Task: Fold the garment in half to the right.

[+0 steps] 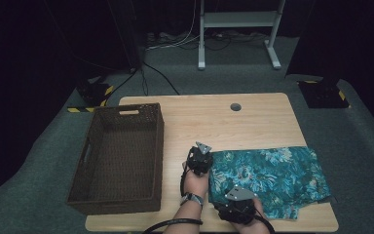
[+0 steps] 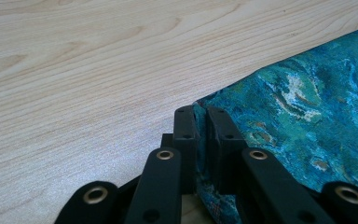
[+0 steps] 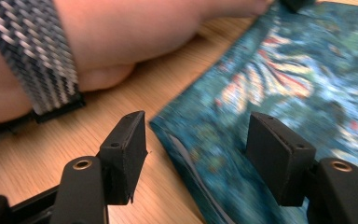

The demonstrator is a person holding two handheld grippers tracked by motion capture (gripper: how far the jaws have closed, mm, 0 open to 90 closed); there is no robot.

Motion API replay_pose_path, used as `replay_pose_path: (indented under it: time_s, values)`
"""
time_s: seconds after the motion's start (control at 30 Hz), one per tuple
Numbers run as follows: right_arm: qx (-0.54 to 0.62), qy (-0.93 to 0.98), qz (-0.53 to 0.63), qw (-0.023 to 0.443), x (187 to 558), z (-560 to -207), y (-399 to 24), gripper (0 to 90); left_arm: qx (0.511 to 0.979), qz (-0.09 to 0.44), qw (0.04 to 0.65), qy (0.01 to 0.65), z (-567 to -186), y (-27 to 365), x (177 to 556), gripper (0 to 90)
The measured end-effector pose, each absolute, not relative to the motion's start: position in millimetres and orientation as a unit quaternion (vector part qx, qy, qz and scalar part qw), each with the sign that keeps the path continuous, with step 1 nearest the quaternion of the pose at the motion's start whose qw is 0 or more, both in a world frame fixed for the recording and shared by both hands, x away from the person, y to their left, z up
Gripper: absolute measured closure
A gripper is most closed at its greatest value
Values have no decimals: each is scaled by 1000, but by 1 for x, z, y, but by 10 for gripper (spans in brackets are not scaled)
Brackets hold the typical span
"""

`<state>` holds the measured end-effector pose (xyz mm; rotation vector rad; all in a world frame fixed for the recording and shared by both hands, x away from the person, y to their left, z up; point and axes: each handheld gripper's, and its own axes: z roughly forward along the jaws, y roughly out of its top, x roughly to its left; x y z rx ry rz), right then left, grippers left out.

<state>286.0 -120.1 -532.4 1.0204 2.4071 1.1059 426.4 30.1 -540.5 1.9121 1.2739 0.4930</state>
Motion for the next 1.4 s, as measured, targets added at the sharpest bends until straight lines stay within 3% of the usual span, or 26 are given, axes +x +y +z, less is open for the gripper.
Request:
replay_pose_path:
  time_s: [0.53,1.17,1.4]
  values:
    - [341,850,365,169,291,-539,-101,451,749,187,389,502,-541,32,427,824]
    - [303,855,366,207,294,-541,-107,802,741,162,403,512,-541,38,430,845]
    - [294,862,358,208,298,-539,-107,850,730,121,418,527,-541,46,436,861]
